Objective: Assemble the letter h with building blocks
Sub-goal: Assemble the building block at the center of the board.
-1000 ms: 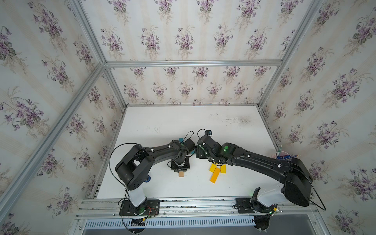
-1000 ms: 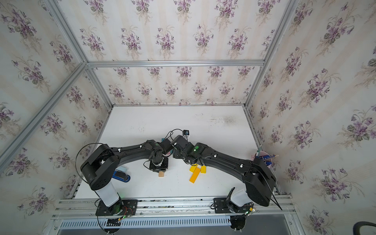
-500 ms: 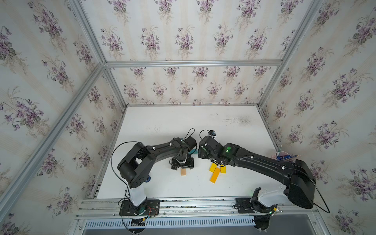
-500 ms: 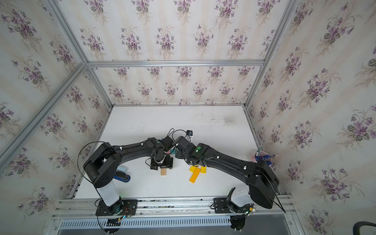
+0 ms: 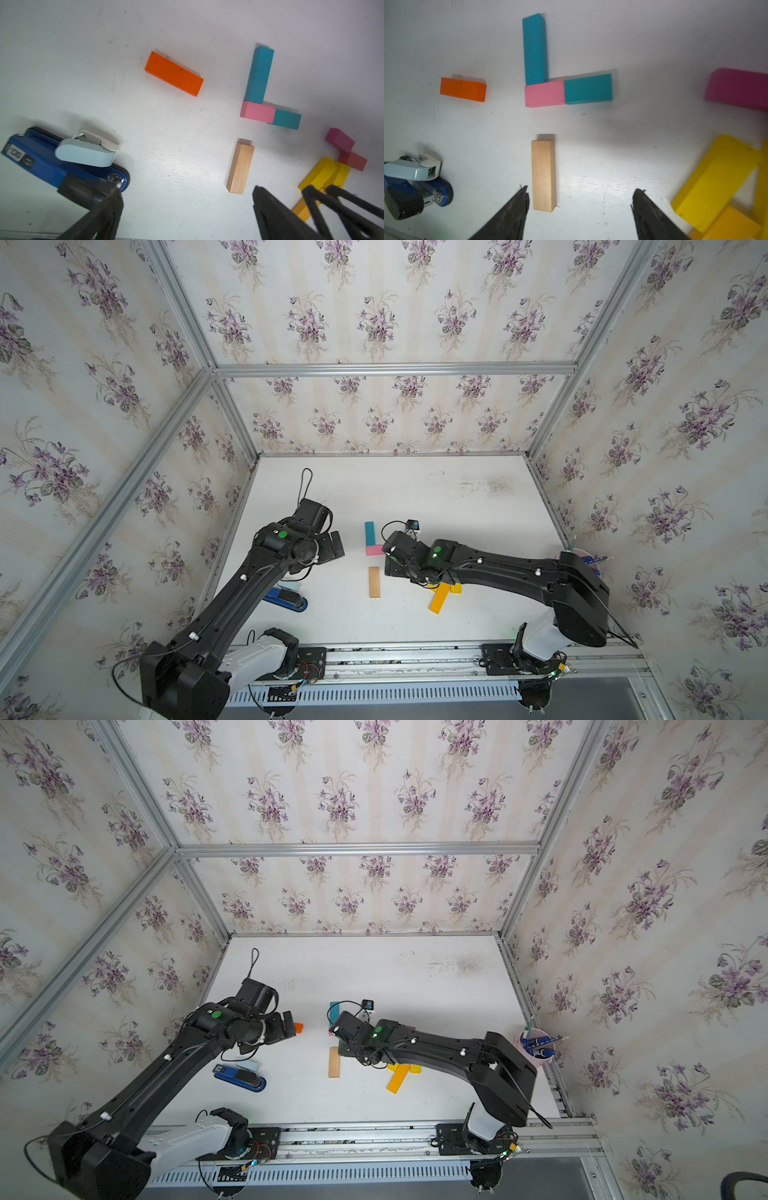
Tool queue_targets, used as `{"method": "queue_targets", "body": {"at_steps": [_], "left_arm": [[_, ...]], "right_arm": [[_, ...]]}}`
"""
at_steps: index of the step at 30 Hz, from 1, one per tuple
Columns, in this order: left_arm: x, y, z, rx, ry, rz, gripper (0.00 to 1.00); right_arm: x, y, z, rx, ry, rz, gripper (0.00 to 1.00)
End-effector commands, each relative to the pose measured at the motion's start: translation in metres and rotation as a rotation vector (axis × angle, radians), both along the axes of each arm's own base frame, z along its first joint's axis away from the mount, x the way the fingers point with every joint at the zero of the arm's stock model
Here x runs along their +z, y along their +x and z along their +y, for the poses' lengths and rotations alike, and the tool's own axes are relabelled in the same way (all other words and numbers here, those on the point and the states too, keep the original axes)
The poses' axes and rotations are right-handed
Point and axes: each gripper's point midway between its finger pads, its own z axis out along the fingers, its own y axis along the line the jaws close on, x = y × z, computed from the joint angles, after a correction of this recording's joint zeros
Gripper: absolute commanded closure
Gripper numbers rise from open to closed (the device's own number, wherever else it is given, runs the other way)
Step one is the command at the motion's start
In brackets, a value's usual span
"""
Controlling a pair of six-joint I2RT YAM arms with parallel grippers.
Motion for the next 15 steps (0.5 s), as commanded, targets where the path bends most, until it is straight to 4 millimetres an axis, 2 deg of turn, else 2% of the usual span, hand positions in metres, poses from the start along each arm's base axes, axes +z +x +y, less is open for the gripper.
{"method": "queue_targets", "body": {"at_steps": [1,4,7,11,15], "left_arm": [[0.010,-0.004,0.015,0.017,0.010,-0.027,0.00],[0.012,0.000,0.015,0.044,-0.043,-0.053,0.00],[0.006,0.002,0.007,0.039,-0.111,-0.045,0.01],[0.000,0.003,0.001,0.035,-0.169,-0.023,0.02],[-0.002,0.002,-0.002,0.033,-0.192,-0.021,0.02]], "right_arm": [[-0.016,-0.009,0.028,0.045,-0.008,0.039,0.21],[-0.035,-0.015,0.047,0.084,-0.044,0.075,0.25],[-0.049,-0.023,0.057,0.111,-0.078,0.111,0.32],[-0.060,-0.027,0.056,0.113,-0.119,0.133,0.39],[-0.068,-0.026,0.051,0.095,-0.154,0.143,0.50]]}}
